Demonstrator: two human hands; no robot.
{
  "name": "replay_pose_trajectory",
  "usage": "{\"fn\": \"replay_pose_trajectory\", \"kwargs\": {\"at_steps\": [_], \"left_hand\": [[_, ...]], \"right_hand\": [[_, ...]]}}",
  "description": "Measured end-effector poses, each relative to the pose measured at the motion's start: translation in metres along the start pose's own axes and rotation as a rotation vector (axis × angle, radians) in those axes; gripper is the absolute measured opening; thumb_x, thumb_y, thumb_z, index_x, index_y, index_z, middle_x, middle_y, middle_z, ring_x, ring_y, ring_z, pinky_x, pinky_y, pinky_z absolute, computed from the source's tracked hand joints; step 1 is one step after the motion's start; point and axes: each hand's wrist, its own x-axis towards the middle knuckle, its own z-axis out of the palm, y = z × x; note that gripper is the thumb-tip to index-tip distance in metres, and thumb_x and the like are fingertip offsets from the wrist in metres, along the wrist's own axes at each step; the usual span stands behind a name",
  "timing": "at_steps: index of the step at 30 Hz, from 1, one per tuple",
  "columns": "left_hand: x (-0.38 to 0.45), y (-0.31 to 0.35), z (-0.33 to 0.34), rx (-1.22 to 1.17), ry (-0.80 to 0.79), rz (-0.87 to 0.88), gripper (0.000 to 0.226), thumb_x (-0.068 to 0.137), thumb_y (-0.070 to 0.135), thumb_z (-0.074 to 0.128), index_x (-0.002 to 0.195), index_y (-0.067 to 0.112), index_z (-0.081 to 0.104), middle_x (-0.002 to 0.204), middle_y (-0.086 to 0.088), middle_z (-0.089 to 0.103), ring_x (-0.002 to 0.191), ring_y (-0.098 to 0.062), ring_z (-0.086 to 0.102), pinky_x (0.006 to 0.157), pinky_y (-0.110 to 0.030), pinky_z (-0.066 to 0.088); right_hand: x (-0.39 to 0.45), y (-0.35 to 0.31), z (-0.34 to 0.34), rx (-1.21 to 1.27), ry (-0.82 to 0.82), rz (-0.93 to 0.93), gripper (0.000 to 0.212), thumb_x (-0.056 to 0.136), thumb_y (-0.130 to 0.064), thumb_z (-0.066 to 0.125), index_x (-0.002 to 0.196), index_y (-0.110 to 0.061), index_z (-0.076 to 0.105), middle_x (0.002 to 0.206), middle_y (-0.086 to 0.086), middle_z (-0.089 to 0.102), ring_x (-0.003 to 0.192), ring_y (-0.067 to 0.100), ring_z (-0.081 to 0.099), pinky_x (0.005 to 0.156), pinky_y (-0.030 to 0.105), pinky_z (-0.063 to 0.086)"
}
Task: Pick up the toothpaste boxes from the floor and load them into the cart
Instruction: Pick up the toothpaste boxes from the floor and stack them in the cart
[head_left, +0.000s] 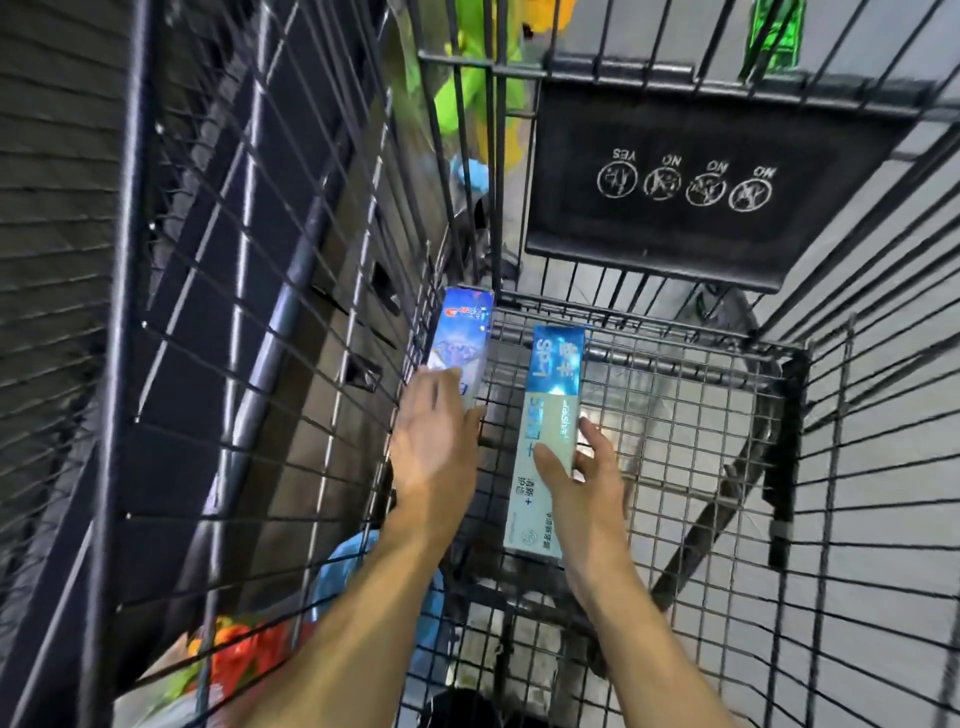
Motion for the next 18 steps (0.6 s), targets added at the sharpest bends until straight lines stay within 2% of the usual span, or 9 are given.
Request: {"fn": "replay_pose_trajectory", "kwargs": {"at_steps": [2,4,6,8,10,12,15,18], "left_hand": [[-0.004,-0.009,0.004,-0.036,-0.006,0.045,0.035,0.095,0.018,0.066,0.123,-0.001,0.057,0.129,-0.017,0.060,0.137,-0.038,0.045,0.110,-0.046,0.041],[-0.011,-0.014,0.005,-0.100,-0.038,0.039,0.043,0.102,0.028,0.053,0.134,-0.001,0.053,0.143,-0.016,0.054,0.149,-0.032,0.029,0.121,-0.040,0.027],[-0.019,-0.015,0.001,-0.165,-0.021,0.029,0.054,0.103,0.039,0.044,0.140,0.000,0.050,0.148,-0.013,0.051,0.151,-0.028,0.024,0.122,-0.031,0.020],[-0.028,-0.017,-0.004,-0.200,-0.007,0.046,0.063,0.101,0.046,0.036,0.142,0.000,0.049,0.150,-0.013,0.050,0.150,-0.028,0.026,0.122,-0.032,0.021],[-0.034,-0.023,-0.008,-0.163,-0.005,0.131,0.066,0.102,0.047,0.036,0.142,-0.004,0.049,0.150,-0.018,0.048,0.148,-0.032,0.031,0.123,-0.035,0.024],[-0.038,-0.028,-0.013,-0.111,-0.025,0.194,0.065,0.104,0.044,0.039,0.142,-0.007,0.048,0.151,-0.023,0.046,0.147,-0.035,0.034,0.124,-0.033,0.021],[-0.041,-0.024,-0.024,-0.095,-0.067,0.185,0.064,0.103,0.044,0.037,0.145,-0.005,0.045,0.154,-0.022,0.042,0.148,-0.031,0.030,0.125,-0.028,0.014],[-0.042,-0.023,-0.029,-0.110,-0.108,0.173,0.063,0.104,0.043,0.037,0.148,-0.001,0.043,0.156,-0.018,0.039,0.151,-0.025,0.025,0.123,-0.019,0.006]], "right_hand": [[0.000,-0.003,-0.001,0.016,-0.014,0.007,0.055,0.096,-0.016,0.066,0.143,-0.032,0.042,0.112,0.000,0.068,0.089,0.012,0.072,0.068,0.026,0.056],[0.000,-0.006,0.001,0.023,-0.020,0.016,0.055,0.097,-0.014,0.064,0.144,-0.030,0.042,0.114,0.000,0.068,0.095,0.015,0.071,0.071,0.026,0.058],[0.001,-0.008,0.004,-0.012,-0.003,-0.014,0.050,0.098,-0.012,0.063,0.139,-0.031,0.044,0.118,-0.001,0.068,0.101,0.015,0.069,0.076,0.025,0.060],[0.002,-0.008,0.008,-0.069,0.020,-0.071,0.042,0.098,-0.013,0.062,0.134,-0.030,0.047,0.123,0.002,0.064,0.105,0.014,0.068,0.082,0.026,0.060],[0.006,-0.006,0.014,-0.184,0.031,-0.108,0.048,0.099,-0.023,0.062,0.142,-0.028,0.043,0.127,0.003,0.055,0.106,0.011,0.064,0.080,0.023,0.059],[0.007,-0.004,0.022,-0.291,0.028,-0.114,0.053,0.099,-0.030,0.061,0.147,-0.028,0.039,0.128,0.002,0.047,0.109,0.011,0.059,0.090,0.030,0.055],[0.009,-0.005,0.033,-0.394,-0.018,-0.120,0.048,0.100,-0.032,0.059,0.144,-0.021,0.045,0.130,0.005,0.052,0.115,0.019,0.058,0.102,0.043,0.050],[0.014,-0.005,0.045,-0.522,-0.050,-0.109,0.032,0.101,-0.036,0.054,0.129,-0.021,0.052,0.117,0.002,0.065,0.108,0.023,0.062,0.096,0.046,0.052]]}}
